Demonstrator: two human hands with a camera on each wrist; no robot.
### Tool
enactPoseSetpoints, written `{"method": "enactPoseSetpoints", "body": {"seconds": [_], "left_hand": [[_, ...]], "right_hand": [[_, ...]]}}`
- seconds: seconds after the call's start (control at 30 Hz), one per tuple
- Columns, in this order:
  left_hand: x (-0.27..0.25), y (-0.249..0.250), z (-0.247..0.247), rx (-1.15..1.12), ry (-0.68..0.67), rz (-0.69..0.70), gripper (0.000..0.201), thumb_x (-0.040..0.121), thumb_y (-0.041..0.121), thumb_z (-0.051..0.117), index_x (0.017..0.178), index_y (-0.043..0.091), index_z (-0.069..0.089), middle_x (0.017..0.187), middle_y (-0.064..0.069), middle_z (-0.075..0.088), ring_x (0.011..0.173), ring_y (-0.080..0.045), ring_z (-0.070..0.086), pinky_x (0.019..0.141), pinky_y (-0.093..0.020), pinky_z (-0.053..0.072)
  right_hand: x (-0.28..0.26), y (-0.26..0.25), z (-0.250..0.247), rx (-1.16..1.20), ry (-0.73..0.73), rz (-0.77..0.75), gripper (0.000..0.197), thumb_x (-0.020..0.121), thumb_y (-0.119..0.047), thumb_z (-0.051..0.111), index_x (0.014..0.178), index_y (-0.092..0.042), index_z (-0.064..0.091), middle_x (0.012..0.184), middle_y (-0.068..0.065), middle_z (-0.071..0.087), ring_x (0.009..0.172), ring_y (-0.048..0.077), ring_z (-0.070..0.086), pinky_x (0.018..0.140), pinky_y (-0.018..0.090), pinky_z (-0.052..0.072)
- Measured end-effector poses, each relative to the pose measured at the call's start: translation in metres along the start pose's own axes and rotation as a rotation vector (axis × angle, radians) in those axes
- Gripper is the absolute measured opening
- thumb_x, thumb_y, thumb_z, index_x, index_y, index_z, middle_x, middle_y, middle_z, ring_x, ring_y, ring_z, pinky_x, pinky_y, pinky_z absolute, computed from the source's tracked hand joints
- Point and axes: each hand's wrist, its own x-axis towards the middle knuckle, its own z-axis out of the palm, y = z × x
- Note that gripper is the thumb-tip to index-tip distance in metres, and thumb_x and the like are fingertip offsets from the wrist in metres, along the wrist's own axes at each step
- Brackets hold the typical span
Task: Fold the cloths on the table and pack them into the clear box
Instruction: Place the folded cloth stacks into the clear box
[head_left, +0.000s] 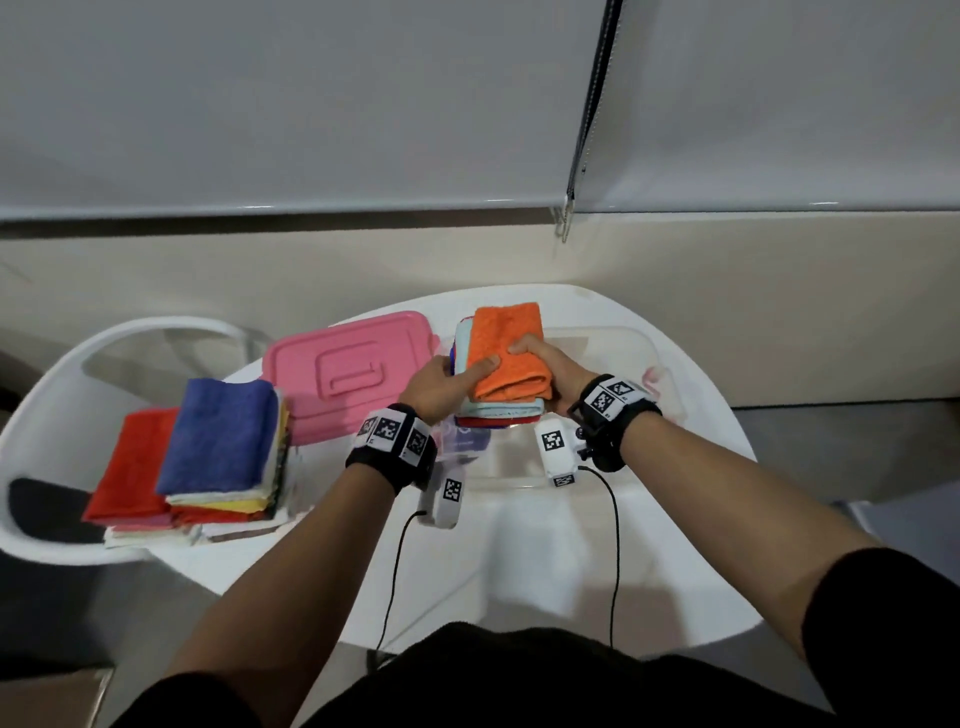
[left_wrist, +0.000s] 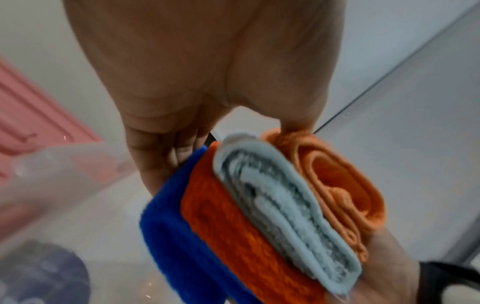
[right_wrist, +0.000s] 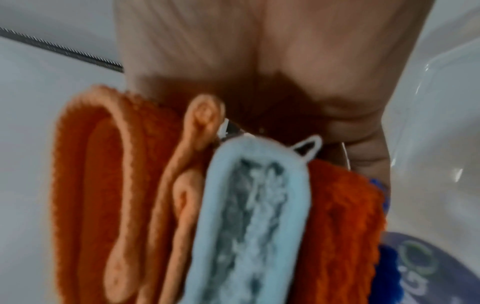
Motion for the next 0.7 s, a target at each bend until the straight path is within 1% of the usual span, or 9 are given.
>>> {"method": "enactPoseSetpoints", "body": {"seconds": [0.1, 0.2, 0.3, 0.4, 0.47, 0.53, 0.57, 0.63, 0.7], "left_hand": [[0.004, -0.02, 0.0, 0.191, 0.248, 0.08, 0.058, 0.086, 0.064, 0.058, 0.117, 0.015, 0.063, 0.113, -0.002, 0.065, 0.097, -0.018, 0.061, 0.082, -0.029, 0.046], [0.012, -0.044, -0.002, 0.378, 0.506, 0.138, 0.069, 0.081, 0.071, 0.048, 0.123, 0.018, 0.063, 0.13, -0.009, 0.056, 0.118, -0.029, 0.048, 0.094, -0.034, 0.035], [0.016, -0.061, 0.0, 0.224, 0.397, 0.028, 0.078, 0.092, 0.063, 0.043, 0.15, 0.011, 0.033, 0.154, -0.014, 0.034, 0.14, -0.032, 0.032, 0.114, -0.046, 0.028], [0.012, -0.077, 0.008, -0.034, 0.233, -0.082, 0.081, 0.097, 0.063, 0.034, 0.156, 0.013, 0.01, 0.16, -0.012, 0.021, 0.144, -0.03, 0.028, 0.117, -0.049, 0.026], [0.004, -0.077, 0.013, -0.037, 0.24, -0.043, 0.068, 0.102, 0.052, 0.029, 0.155, 0.014, 0.01, 0.158, -0.007, 0.027, 0.141, -0.025, 0.034, 0.115, -0.041, 0.029], [0.0, -0.075, 0.017, -0.043, 0.26, 0.008, 0.057, 0.106, 0.042, 0.028, 0.154, 0.014, 0.016, 0.146, 0.003, 0.036, 0.132, -0.016, 0.039, 0.109, -0.031, 0.031], [-0.001, -0.074, 0.018, -0.062, 0.266, 0.014, 0.055, 0.105, 0.043, 0.027, 0.153, 0.017, 0.018, 0.145, 0.004, 0.037, 0.131, -0.015, 0.04, 0.109, -0.031, 0.031], [0.002, -0.081, 0.021, -0.084, 0.308, 0.014, 0.063, 0.1, 0.058, 0.023, 0.151, 0.022, 0.024, 0.15, -0.004, 0.041, 0.135, -0.022, 0.043, 0.113, -0.043, 0.034], [0.005, -0.089, 0.023, -0.1, 0.334, 0.013, 0.068, 0.095, 0.066, 0.019, 0.147, 0.024, 0.029, 0.145, -0.008, 0.049, 0.132, -0.025, 0.047, 0.11, -0.05, 0.037]], "right_hand": [[0.01, 0.003, -0.003, -0.038, -0.029, 0.09, 0.055, 0.056, -0.053, 0.069, 0.094, -0.013, 0.064, 0.08, 0.009, 0.066, 0.071, 0.026, 0.063, 0.073, 0.032, 0.05], [0.02, 0.01, -0.003, -0.133, -0.045, 0.178, 0.052, 0.063, -0.051, 0.064, 0.099, -0.013, 0.063, 0.074, 0.005, 0.068, 0.065, 0.022, 0.064, 0.066, 0.027, 0.051], [0.036, 0.025, -0.006, -0.229, -0.038, 0.23, 0.067, 0.053, -0.051, 0.071, 0.107, -0.011, 0.063, 0.079, 0.007, 0.071, 0.067, 0.023, 0.065, 0.067, 0.027, 0.051], [0.055, 0.039, -0.008, -0.174, 0.011, 0.27, 0.065, 0.054, -0.033, 0.07, 0.115, -0.01, 0.06, 0.082, 0.01, 0.071, 0.069, 0.026, 0.067, 0.075, 0.034, 0.058], [0.068, 0.046, -0.008, -0.145, 0.047, 0.293, 0.064, 0.053, -0.023, 0.068, 0.115, -0.009, 0.059, 0.084, 0.015, 0.069, 0.072, 0.031, 0.066, 0.083, 0.046, 0.057], [0.073, 0.046, -0.003, -0.173, 0.074, 0.32, 0.053, 0.057, -0.021, 0.065, 0.108, -0.006, 0.059, 0.082, 0.018, 0.066, 0.068, 0.034, 0.065, 0.07, 0.046, 0.059], [0.077, 0.047, 0.0, -0.174, 0.064, 0.337, 0.044, 0.062, -0.021, 0.062, 0.103, -0.004, 0.059, 0.079, 0.018, 0.064, 0.065, 0.033, 0.063, 0.063, 0.043, 0.059], [0.083, 0.047, 0.008, -0.171, 0.052, 0.346, 0.039, 0.066, -0.022, 0.06, 0.099, -0.003, 0.06, 0.078, 0.017, 0.061, 0.064, 0.032, 0.06, 0.061, 0.039, 0.057], [0.095, 0.054, 0.01, -0.188, 0.056, 0.336, 0.056, 0.05, -0.025, 0.065, 0.102, -0.004, 0.059, 0.082, 0.016, 0.061, 0.066, 0.031, 0.059, 0.067, 0.038, 0.052]]}}
